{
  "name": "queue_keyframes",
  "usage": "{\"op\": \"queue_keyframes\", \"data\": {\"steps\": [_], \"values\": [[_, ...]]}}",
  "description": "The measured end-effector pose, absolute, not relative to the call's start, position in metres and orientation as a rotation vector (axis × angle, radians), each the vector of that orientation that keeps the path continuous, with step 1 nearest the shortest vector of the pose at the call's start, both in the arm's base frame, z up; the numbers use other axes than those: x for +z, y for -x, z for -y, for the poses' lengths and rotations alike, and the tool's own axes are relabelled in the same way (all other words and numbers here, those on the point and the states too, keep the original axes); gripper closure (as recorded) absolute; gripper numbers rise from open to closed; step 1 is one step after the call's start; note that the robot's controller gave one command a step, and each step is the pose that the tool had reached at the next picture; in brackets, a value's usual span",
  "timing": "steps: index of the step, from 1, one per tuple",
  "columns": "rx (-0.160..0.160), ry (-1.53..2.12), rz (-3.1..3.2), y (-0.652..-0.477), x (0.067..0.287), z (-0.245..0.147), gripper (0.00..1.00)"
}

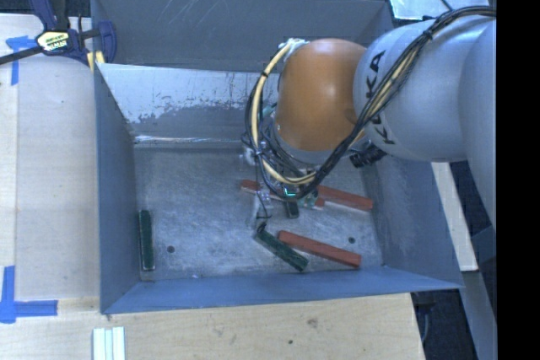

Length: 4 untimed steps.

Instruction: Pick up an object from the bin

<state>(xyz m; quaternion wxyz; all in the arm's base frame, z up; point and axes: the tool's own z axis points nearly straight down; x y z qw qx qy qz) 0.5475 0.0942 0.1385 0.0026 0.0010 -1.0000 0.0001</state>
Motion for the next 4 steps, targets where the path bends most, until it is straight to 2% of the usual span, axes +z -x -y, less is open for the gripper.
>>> {"op": "queue_keyframes", "data": {"steps": [1, 2, 3, 4], "values": [[0.000, -0.046, 3.137, -0.536, 0.067, -0.022, 0.00], [-0.001, -0.054, 3.140, -0.537, 0.072, -0.026, 1.00], [0.003, -0.010, 3.150, -0.533, 0.102, 0.015, 1.00], [0.003, 0.028, 3.152, -0.515, 0.135, 0.041, 1.00]]}}
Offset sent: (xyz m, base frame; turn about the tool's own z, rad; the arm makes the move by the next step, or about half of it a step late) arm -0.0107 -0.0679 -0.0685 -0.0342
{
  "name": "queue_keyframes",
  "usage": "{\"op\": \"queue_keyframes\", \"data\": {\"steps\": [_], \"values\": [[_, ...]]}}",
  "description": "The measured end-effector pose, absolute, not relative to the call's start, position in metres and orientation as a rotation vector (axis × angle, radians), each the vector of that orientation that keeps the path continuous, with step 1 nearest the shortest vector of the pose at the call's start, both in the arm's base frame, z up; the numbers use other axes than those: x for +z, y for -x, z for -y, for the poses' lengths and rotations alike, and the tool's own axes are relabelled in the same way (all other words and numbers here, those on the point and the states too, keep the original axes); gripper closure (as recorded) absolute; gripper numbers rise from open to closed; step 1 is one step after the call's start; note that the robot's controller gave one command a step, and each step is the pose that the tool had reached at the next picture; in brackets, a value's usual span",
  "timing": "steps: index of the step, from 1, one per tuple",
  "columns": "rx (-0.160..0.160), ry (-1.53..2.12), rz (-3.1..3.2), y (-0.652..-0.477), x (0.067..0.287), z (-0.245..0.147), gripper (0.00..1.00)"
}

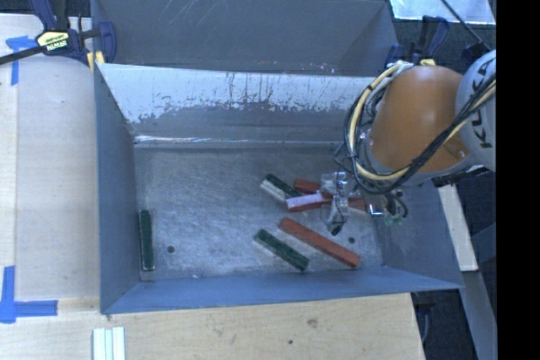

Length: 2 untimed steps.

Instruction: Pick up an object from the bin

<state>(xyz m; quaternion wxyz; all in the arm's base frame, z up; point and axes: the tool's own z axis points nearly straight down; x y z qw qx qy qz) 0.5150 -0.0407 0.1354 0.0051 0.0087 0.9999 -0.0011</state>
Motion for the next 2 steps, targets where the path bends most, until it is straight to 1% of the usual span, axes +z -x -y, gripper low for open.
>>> {"op": "queue_keyframes", "data": {"steps": [1, 2], "values": [[-0.005, -0.005, -3.130, -0.583, 0.167, 0.076, 1.00], [0.000, -0.069, -3.130, -0.582, 0.233, 0.060, 1.00]]}}
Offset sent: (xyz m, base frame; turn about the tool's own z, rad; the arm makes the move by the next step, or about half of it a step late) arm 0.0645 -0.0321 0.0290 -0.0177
